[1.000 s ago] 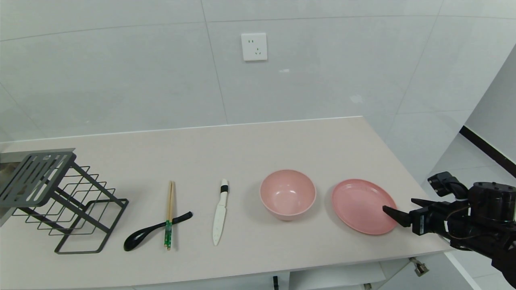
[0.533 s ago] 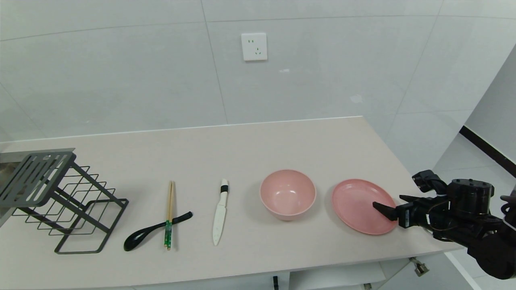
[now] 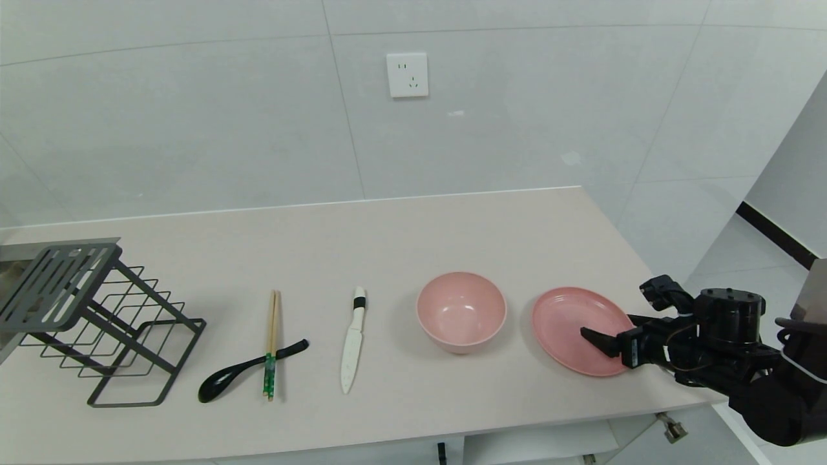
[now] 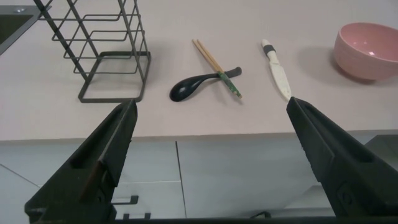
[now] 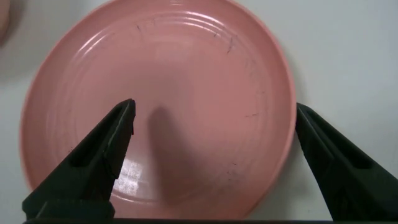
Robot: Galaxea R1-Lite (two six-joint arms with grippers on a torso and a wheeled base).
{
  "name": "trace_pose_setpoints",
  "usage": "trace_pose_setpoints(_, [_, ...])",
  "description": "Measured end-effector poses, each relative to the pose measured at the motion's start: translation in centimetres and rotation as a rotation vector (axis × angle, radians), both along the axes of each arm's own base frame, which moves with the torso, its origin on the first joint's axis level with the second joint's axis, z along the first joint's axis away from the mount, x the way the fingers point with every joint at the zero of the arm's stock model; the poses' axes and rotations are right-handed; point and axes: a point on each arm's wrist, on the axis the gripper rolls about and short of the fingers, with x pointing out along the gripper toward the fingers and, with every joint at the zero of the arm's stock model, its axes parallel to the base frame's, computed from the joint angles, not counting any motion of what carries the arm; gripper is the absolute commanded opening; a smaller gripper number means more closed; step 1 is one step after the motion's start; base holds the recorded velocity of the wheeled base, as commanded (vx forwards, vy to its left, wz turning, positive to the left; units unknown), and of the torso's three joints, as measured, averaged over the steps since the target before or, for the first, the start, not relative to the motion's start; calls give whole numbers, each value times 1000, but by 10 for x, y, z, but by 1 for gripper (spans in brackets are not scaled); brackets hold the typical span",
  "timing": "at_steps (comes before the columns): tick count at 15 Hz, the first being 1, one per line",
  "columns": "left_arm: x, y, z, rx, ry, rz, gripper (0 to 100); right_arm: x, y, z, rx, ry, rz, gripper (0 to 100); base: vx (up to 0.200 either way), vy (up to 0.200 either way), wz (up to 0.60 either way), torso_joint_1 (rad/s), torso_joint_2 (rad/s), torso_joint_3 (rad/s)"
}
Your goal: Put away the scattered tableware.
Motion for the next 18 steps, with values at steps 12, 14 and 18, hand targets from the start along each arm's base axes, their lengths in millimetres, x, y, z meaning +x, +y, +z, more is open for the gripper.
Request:
trace_pose_setpoints(12, [0, 0, 0, 0, 0, 0, 100, 8, -5, -9, -14, 13, -67, 0, 0, 0, 0, 0, 0, 0])
trace_pose_setpoints(14, [0, 0, 0, 0, 0, 0, 100, 9, -13, -11, -19, 17, -97, 0, 0, 0, 0, 0, 0, 0])
trace_pose_setpoints(18, [0, 0, 0, 2, 0, -1, 100, 6, -16, 10, -20, -38, -113, 0, 0, 0, 0, 0, 0, 0])
